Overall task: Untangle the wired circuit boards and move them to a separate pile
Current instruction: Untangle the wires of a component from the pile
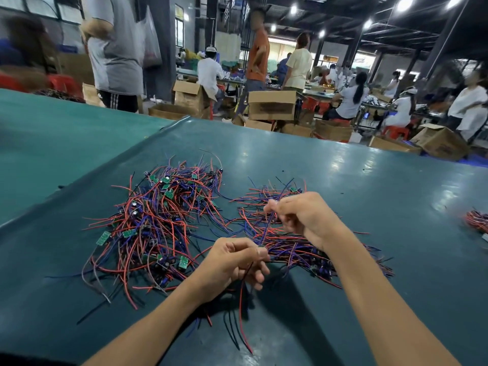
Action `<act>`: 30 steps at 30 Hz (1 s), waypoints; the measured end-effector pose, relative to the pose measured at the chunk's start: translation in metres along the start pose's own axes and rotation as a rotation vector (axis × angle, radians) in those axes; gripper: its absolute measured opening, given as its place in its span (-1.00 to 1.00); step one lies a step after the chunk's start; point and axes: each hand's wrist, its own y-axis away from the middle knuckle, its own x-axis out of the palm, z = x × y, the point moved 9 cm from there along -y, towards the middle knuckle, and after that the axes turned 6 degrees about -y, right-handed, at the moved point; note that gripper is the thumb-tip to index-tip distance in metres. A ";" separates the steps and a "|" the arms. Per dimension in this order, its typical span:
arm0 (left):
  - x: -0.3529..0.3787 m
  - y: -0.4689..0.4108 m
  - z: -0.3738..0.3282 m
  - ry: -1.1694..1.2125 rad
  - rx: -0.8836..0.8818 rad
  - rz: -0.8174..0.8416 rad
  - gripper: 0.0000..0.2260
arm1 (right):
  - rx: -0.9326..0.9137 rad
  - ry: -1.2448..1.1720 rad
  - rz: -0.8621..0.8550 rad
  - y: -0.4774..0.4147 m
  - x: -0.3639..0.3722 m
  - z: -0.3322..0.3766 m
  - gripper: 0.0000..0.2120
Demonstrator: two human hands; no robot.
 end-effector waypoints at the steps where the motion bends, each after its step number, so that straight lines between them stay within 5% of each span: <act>1: 0.000 0.000 0.000 -0.013 0.005 0.007 -0.75 | -0.010 0.014 -0.032 -0.003 -0.005 0.007 -0.86; 13: 0.004 -0.001 0.000 -0.089 0.020 0.027 -0.76 | 0.142 0.060 0.065 -0.025 -0.013 0.014 -0.84; 19: 0.016 0.007 0.005 -0.260 0.016 0.140 -0.76 | 0.063 -0.018 -0.109 -0.029 -0.062 0.059 -0.84; 30: -0.013 -0.004 -0.018 0.118 0.048 -0.160 -0.73 | -0.112 0.083 -0.280 0.021 -0.043 0.031 -0.76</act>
